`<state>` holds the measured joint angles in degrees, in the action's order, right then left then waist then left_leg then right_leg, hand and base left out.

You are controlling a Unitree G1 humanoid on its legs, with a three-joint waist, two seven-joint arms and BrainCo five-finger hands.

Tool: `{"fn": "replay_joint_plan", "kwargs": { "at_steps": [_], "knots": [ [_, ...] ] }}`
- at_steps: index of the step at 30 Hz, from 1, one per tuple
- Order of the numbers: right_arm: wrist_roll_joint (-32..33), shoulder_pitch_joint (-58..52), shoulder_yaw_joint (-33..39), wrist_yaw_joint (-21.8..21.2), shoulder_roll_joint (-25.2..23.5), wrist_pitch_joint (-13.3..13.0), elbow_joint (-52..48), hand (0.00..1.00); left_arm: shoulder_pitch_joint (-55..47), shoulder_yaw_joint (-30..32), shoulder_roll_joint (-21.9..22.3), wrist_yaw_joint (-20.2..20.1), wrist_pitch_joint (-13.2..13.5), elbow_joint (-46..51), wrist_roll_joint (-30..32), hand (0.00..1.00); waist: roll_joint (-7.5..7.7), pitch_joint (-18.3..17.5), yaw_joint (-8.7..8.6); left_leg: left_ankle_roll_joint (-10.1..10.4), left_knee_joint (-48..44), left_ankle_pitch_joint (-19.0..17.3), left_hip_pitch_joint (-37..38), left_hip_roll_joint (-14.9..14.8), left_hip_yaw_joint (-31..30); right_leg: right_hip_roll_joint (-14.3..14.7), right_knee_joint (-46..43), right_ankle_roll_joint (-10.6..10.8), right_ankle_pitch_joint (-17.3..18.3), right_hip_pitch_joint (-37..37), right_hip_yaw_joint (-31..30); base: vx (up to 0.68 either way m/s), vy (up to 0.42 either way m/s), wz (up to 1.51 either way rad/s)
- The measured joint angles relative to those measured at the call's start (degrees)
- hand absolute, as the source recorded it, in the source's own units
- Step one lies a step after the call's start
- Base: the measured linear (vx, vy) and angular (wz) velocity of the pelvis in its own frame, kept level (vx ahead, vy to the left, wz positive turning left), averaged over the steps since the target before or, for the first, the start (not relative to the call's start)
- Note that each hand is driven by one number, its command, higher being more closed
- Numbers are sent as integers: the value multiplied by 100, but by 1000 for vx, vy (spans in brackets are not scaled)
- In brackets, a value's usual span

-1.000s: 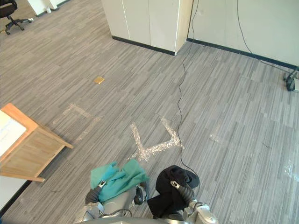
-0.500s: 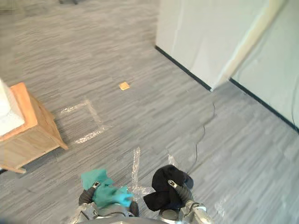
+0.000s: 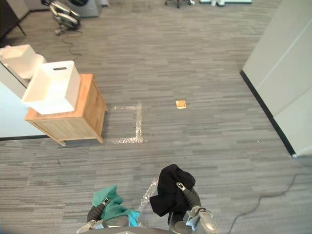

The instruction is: Tidy the bed and pick cloth on bed and put in laundry

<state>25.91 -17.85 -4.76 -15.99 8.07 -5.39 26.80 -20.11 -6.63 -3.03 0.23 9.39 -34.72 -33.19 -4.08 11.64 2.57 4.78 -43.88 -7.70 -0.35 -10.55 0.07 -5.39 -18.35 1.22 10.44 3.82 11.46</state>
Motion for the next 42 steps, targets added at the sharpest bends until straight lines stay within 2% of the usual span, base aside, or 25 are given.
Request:
{"fn": "replay_joint_plan", "kwargs": {
  "at_steps": [1,4,8,10,11,12,14,15,16,17,18,20,22,23,25,27,29,30,32,35,38,39,40,41,42],
  "knots": [
    [-11,-89,25,1,-18,6,-6,100,-1,5,18,-21,34,67,17,100,-56,18,14,18,-658,565,-303,-170,97,80,332,-72,6,-390,90,320,-203,38],
    [-24,-252,211,-21,-27,-4,-69,100,-44,-12,27,-166,30,445,127,100,-26,42,32,-71,-1120,-378,-1093,-89,597,29,905,-190,15,-962,233,302,-146,20],
    [-26,-492,280,-21,-14,-18,-263,100,-113,-49,36,-246,19,676,127,100,90,93,18,-126,1261,-445,-1257,418,1609,-134,1259,-40,80,-1497,390,371,5,3],
    [-25,-514,272,-5,-33,-24,-270,100,-61,-168,34,-235,8,678,126,100,106,117,41,-226,3639,935,-1209,786,1738,-123,1419,127,182,-1743,403,415,121,-11],
    [-25,-507,250,1,-46,-25,-270,100,-57,-168,22,-234,15,677,126,100,125,123,63,-364,3752,1270,-1181,788,1784,-125,1449,162,207,-1818,379,428,156,-12],
    [-23,-473,232,29,-89,-54,-262,100,-11,-163,-34,-241,2,674,126,100,171,101,88,-799,3716,1172,-1127,910,1836,-205,1489,159,217,-1925,363,433,136,7],
    [-20,-451,113,30,-99,-211,-324,100,98,-161,-184,-241,66,682,120,100,254,197,27,-884,2873,720,-1404,856,1839,-226,1603,157,-9,-2060,362,418,137,25],
    [-20,-429,-12,39,-97,-242,-301,100,135,-129,-275,-246,120,658,119,100,277,260,49,-779,1931,435,-1671,625,2149,-247,1645,321,-185,-2269,346,359,189,28],
    [-22,-331,-98,38,-68,-245,-256,100,106,-93,-323,-255,124,586,122,100,351,275,92,-687,1784,215,-1762,522,2523,-319,1500,364,-221,-2399,318,318,194,26],
    [-21,-371,-102,37,-32,-256,-253,100,103,-117,-252,-249,109,589,122,100,260,218,66,-708,2031,135,-1668,452,2525,-272,1346,369,-217,-2413,366,232,208,12],
    [-23,-260,-104,54,45,-260,-1,100,47,-78,-179,-247,135,534,136,100,253,144,82,-1058,2126,-141,-1481,600,2600,-411,731,422,-62,-2353,404,221,220,17],
    [-38,-142,-71,77,-3,-256,90,100,118,-86,-344,-291,82,531,150,100,602,69,46,-999,2547,-244,-1022,1120,2809,-1222,-956,618,-162,-1618,453,315,241,25],
    [-38,-28,4,164,-70,-287,1,100,131,-67,-496,-279,13,516,350,100,700,105,-32,-1255,2693,-460,-668,1512,2662,-1836,-3268,671,-696,-684,318,429,253,45],
    [-53,-28,-71,206,-81,-287,-4,100,134,-124,-529,-270,-41,502,422,100,735,133,-130,-1248,2928,-492,-328,1648,2485,-1932,-3998,583,-546,-298,334,365,229,57],
    [-84,-122,-122,259,-88,-290,-71,100,61,-306,-479,-266,-57,500,523,100,591,148,-168,-1243,3302,-485,195,1648,2227,-1728,-4236,406,-177,153,539,436,207,62],
    [-84,-261,-156,255,-98,-302,-272,100,46,-435,-484,-235,-108,517,523,100,534,132,-223,-1303,3560,-440,621,1646,1970,-1462,-3781,425,161,543,688,470,150,79],
    [-71,-283,-144,202,-114,-317,-372,100,75,-489,-487,-173,-197,527,505,100,502,127,-335,-1302,3611,-438,872,1601,1534,-866,-1957,427,305,897,639,456,48,92],
    [-64,-277,-130,196,-114,-317,-371,100,104,-503,-494,-154,-224,526,505,100,502,128,-351,-1284,3627,-448,933,1580,1420,-687,-1325,434,205,926,564,549,-3,96],
    [-7,-329,-102,150,-117,-350,-323,100,146,-555,-535,-117,-242,493,505,100,508,121,-350,-1176,3821,-509,1225,1568,999,-182,723,519,-663,1116,37,515,-35,92],
    [49,-264,-106,143,-128,-375,-314,100,103,-564,-546,-114,-174,350,509,100,594,151,-318,-942,3905,-643,1629,1664,688,-81,1142,440,-1174,1366,-309,456,-95,83],
    [48,-274,-256,112,-139,-380,-248,100,-200,-539,-689,-117,5,368,510,100,673,74,-323,-332,3512,-1015,2127,1662,395,161,1067,-399,-1881,1113,-295,611,-197,79],
    [48,-187,-208,102,5,-382,-159,100,-152,-510,-583,-103,-10,226,505,100,434,29,-318,-331,3224,-1131,2124,1424,343,309,569,-475,-1911,1217,-249,551,-206,62],
    [48,-23,-184,104,58,-382,-139,100,-167,-503,-530,-111,5,248,504,100,266,-56,-303,-309,2819,-1103,1909,1272,332,339,282,-546,-1514,1317,-147,532,-194,37],
    [43,60,-161,104,78,-382,-136,100,-162,-493,-481,-109,3,245,492,100,189,-67,-306,-321,2521,-1057,1781,1215,360,364,161,-572,-1372,1343,-108,530,-187,23],
    [45,185,-117,92,91,-380,-127,100,-134,-440,-374,-113,-8,227,365,100,123,-19,-322,-430,1574,-610,1361,1089,637,348,-11,-576,-1022,1219,-73,512,-207,21]
  ]
}}
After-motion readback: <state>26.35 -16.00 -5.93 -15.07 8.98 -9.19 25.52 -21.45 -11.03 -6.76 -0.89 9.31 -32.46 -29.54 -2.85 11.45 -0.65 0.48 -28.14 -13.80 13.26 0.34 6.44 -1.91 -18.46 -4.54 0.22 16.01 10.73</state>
